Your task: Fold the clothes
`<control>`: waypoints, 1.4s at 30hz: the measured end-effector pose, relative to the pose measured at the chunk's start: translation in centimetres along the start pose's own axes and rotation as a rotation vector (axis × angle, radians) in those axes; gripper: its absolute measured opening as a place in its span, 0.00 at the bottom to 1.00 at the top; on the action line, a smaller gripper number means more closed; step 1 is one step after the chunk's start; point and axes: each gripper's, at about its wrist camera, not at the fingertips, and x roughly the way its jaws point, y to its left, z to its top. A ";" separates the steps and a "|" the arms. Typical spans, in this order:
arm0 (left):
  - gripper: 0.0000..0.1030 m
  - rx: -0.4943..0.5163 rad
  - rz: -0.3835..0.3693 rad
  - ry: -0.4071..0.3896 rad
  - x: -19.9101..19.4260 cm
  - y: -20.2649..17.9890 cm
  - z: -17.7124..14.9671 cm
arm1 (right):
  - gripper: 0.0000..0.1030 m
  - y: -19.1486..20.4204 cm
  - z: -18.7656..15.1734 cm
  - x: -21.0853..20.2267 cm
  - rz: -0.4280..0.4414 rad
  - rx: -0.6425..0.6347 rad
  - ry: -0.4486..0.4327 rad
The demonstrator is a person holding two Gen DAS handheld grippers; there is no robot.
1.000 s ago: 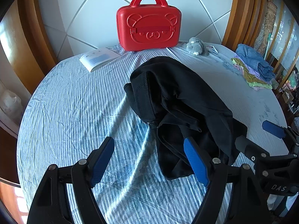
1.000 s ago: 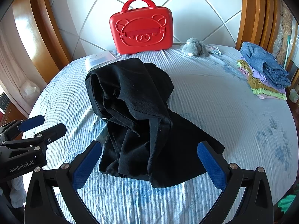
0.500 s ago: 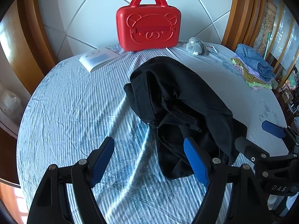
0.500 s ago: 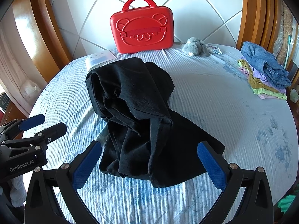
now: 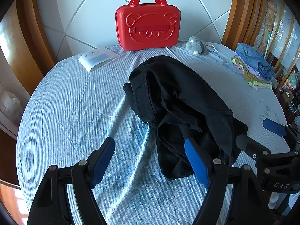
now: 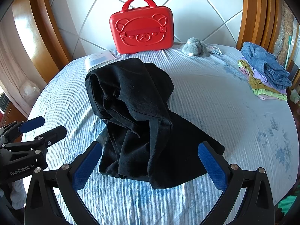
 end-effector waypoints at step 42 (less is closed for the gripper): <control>0.38 0.097 -0.112 0.047 15.0 -5.8 6.3 | 0.13 -19.7 0.8 0.3 -0.164 0.380 -0.017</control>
